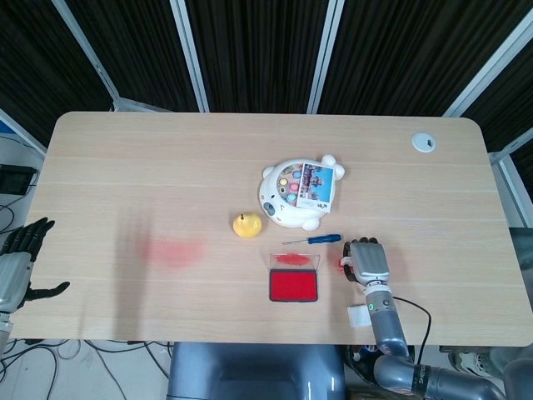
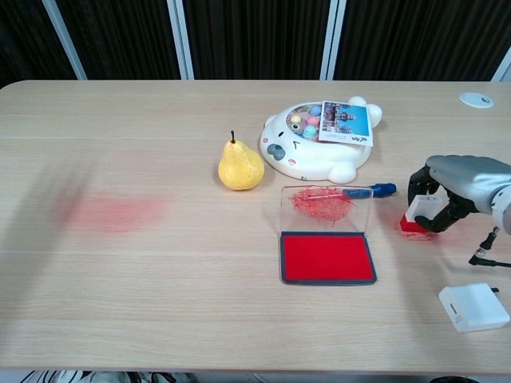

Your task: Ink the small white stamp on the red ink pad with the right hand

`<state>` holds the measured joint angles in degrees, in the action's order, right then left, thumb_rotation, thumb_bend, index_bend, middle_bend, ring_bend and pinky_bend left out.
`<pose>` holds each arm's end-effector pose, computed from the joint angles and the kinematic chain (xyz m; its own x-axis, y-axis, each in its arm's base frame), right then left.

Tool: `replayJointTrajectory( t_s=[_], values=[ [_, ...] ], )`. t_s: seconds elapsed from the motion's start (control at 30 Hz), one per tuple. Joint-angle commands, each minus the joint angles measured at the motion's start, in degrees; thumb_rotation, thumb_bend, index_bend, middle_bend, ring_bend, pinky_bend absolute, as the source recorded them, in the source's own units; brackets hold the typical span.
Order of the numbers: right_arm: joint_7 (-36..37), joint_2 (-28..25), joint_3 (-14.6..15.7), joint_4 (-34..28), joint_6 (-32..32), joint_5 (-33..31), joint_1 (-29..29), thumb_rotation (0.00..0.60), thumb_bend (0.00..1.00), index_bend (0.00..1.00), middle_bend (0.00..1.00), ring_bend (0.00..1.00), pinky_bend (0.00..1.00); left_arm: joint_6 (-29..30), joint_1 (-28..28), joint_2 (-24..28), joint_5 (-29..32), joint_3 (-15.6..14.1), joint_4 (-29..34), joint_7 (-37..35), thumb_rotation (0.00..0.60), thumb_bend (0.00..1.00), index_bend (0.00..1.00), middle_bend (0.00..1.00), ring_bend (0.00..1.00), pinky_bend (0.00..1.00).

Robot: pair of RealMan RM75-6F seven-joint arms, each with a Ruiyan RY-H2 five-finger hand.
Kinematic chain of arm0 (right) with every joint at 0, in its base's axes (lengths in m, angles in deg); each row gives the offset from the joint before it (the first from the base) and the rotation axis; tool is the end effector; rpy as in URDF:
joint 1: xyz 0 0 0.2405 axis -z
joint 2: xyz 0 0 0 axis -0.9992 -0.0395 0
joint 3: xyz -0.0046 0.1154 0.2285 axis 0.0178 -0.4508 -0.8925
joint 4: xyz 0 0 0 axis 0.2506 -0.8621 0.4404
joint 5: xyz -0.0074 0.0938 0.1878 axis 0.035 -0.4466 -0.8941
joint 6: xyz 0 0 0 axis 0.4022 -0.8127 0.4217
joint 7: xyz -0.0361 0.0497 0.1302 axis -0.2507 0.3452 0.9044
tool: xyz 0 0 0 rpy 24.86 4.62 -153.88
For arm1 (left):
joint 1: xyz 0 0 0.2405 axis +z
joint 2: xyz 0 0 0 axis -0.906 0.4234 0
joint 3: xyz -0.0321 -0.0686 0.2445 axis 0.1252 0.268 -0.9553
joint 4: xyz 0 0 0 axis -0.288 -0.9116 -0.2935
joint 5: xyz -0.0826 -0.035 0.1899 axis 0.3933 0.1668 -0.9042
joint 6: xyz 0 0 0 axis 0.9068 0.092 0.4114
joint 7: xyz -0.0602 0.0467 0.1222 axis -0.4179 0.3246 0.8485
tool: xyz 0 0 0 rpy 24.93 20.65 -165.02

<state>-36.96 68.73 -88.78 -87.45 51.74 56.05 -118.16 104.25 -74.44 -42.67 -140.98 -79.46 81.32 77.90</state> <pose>-0.2173 -0.2961 -0.0334 0.4383 -0.3445 0.8302 -0.8829 0.0081 0.4695 -0.3053 0.2042 0.1587 0.3046 0.1300 0.9436 0.9492 0.0401 -0.3120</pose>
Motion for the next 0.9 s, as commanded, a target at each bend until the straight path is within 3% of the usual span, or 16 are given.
replayJointTrajectory(
  t_s=[0.03,0.23,0.53,0.73,0.9],
  values=[
    [0.2,-0.1,0.1,-0.1,0.1,0.3,-0.1,0.600,0.56,0.62,0.51,0.37,0.32,0.0,0.0,0.0,0.0,0.0,0.0,0.0,0.600,0.00,0.00,0.00,0.00,0.00],
    [1.7,-0.6,0.7,-0.6,0.8,3.1,0.0,0.600,0.62,0.73,0.62,0.49,0.47,-0.2,-0.1,0.0,0.2,0.0,0.1,-0.1,0.600,0.00,0.00,0.00,0.00,0.00],
    [6.0,-5.3,3.5,-7.5,3.2,11.4,1.9,0.600,0.62,0.75,0.63,0.50,0.47,-0.4,-0.1,0.0,0.3,0.0,0.2,-0.2,0.600,0.00,0.00,0.00,0.00,0.00],
    [12.3,-9.1,7.7,-13.0,4.8,20.8,4.4,0.600,0.62,0.75,0.64,0.51,0.47,-0.5,-0.1,0.1,0.6,0.1,0.4,-0.7,0.600,0.00,0.00,0.00,0.00,0.00],
    [15.3,-9.3,11.3,-13.0,5.0,27.6,5.3,0.600,0.62,0.75,0.64,0.50,0.47,-0.3,0.0,0.1,0.4,0.0,0.5,-0.7,0.600,0.00,0.00,0.00,0.00,0.00]
  ],
)
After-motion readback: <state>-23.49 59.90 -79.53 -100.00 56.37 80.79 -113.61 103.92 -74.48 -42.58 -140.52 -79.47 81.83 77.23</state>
